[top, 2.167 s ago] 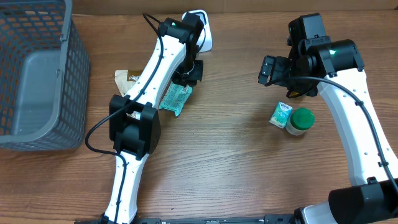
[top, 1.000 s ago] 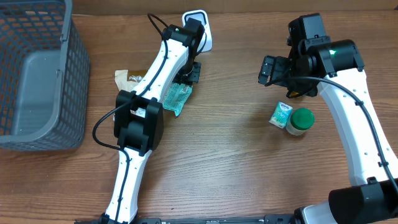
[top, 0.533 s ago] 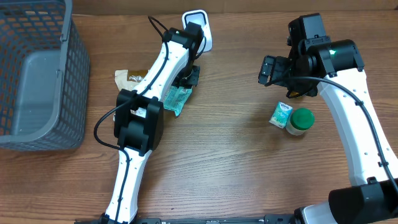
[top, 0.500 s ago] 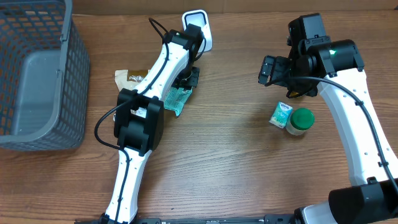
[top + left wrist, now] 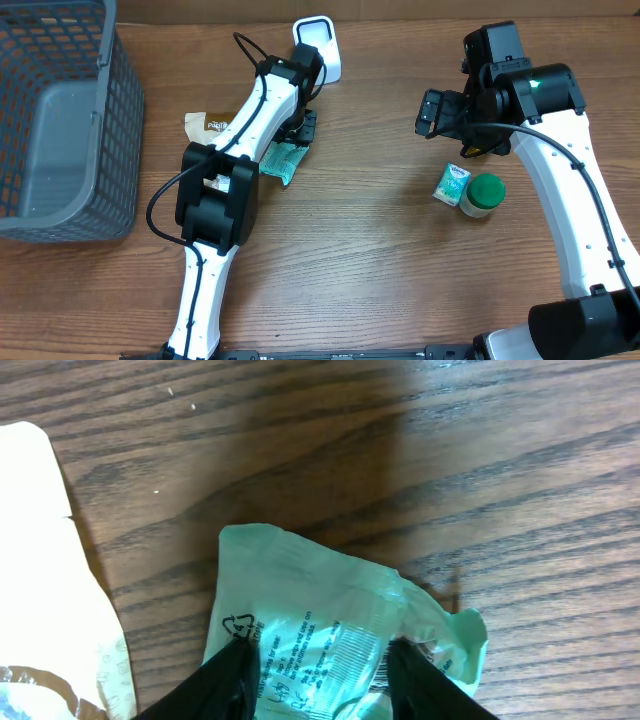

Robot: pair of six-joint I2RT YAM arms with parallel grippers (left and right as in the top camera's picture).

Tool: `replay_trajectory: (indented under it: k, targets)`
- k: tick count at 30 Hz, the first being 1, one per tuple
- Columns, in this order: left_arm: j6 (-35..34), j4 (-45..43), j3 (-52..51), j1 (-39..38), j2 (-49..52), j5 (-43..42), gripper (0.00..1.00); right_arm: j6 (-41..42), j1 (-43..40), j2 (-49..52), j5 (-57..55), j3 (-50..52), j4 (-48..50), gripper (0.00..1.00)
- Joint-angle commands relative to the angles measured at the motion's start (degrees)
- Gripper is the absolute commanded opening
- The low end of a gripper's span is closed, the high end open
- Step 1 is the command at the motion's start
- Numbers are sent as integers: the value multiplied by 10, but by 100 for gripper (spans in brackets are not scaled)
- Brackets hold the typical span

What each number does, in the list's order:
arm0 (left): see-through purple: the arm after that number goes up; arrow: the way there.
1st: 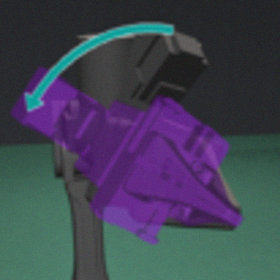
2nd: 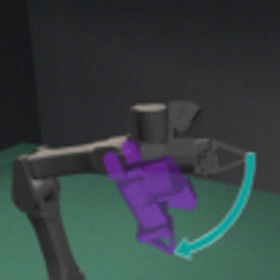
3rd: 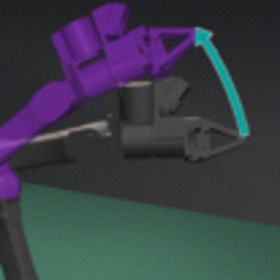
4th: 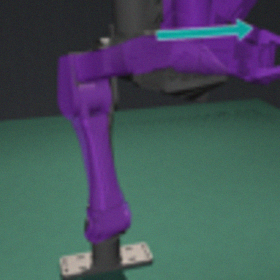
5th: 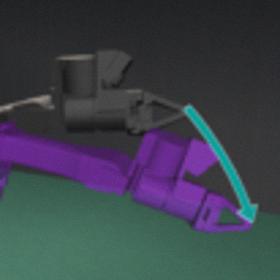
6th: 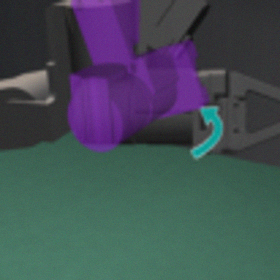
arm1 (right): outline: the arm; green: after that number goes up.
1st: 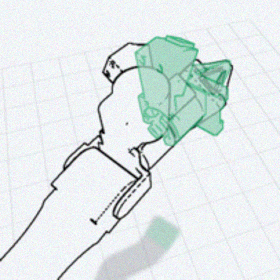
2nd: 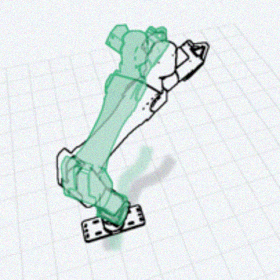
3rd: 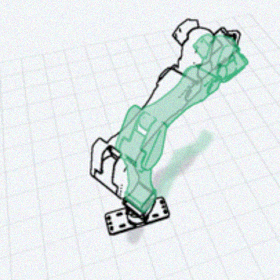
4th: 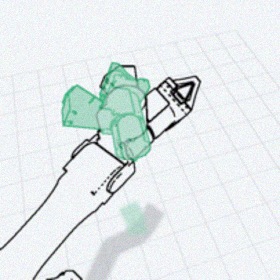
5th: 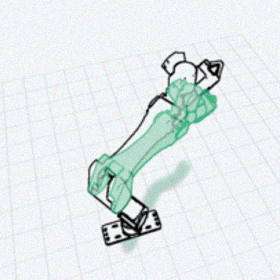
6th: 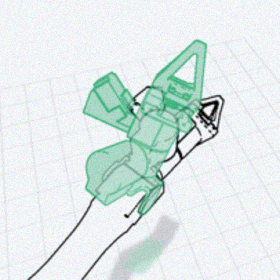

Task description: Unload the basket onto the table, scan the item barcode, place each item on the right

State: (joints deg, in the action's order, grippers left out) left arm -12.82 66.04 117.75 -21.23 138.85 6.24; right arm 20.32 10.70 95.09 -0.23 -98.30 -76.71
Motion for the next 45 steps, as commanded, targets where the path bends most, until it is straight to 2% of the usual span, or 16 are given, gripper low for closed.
replay_trajectory:
  k: [1,4,16,22,36,39,45]
  targets:
    - [37,-1,-32,3,43,-45,49,-2,1,-8,2,-3,1,100]
    - [41,10,-22,4,42,-44,45,-2,1,-8,2,-3,2,100]
    - [34,116,145,22,41,-53,48,-2,1,-8,2,-3,2,100]
    - [34,134,130,22,43,-74,46,-2,1,-8,2,-3,1,100]
    - [35,62,44,22,43,-83,45,-2,1,-8,2,-3,1,100]
    - [37,59,38,22,43,-99,53,-2,1,-8,2,-3,1,100]
    - [40,61,38,28,43,-137,58,-2,1,-8,2,-3,1,100]
